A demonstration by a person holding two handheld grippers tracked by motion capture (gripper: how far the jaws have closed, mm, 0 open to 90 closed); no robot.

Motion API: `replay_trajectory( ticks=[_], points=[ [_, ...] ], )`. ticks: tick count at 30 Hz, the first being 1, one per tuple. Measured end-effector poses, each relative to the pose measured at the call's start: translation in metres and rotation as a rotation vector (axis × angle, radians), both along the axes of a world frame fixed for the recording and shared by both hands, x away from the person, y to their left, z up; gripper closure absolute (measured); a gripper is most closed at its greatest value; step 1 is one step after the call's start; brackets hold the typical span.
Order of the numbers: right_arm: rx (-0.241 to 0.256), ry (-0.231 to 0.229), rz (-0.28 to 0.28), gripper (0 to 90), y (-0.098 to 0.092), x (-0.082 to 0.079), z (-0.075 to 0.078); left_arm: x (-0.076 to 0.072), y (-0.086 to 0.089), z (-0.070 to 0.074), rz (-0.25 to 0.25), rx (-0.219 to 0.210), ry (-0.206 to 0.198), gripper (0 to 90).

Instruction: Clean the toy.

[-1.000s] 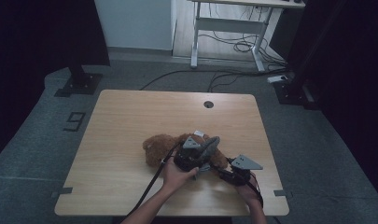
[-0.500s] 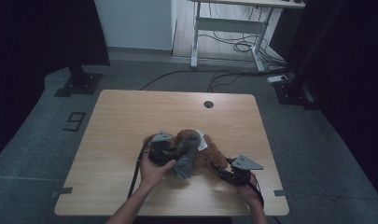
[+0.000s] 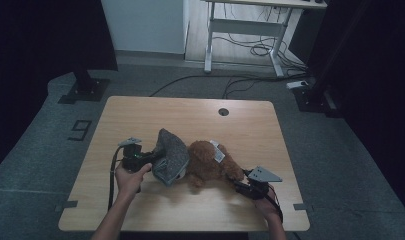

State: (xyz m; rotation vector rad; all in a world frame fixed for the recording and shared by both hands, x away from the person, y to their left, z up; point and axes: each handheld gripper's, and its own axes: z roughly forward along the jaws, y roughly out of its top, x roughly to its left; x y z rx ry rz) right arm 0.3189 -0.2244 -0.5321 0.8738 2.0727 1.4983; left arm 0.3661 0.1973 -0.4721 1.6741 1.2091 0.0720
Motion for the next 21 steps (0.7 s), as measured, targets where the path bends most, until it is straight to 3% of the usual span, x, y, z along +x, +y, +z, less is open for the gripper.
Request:
replay_trajectory(
  ticks=[5,10,15,21],
  points=[
    [0.000,-0.002,-0.001,53.4,0.000,0.000,0.000,-0.002,0.005,0.002,0.013,0.012,-0.001,77.2],
    [-0.006,-0.005,-0.001,53.4,0.000,0.000,0.000,-0.008,-0.012,0.017,-0.033,0.007,-0.054,77.3],
    [-0.007,-0.008,-0.002,53.4,0.001,0.000,0.000,-0.016,-0.048,0.042,-0.127,-0.015,-0.115,77.2],
    [-0.006,-0.010,-0.003,53.4,0.001,-0.001,0.000,-0.020,-0.109,0.068,-0.254,-0.006,-0.165,77.0]
  ],
)
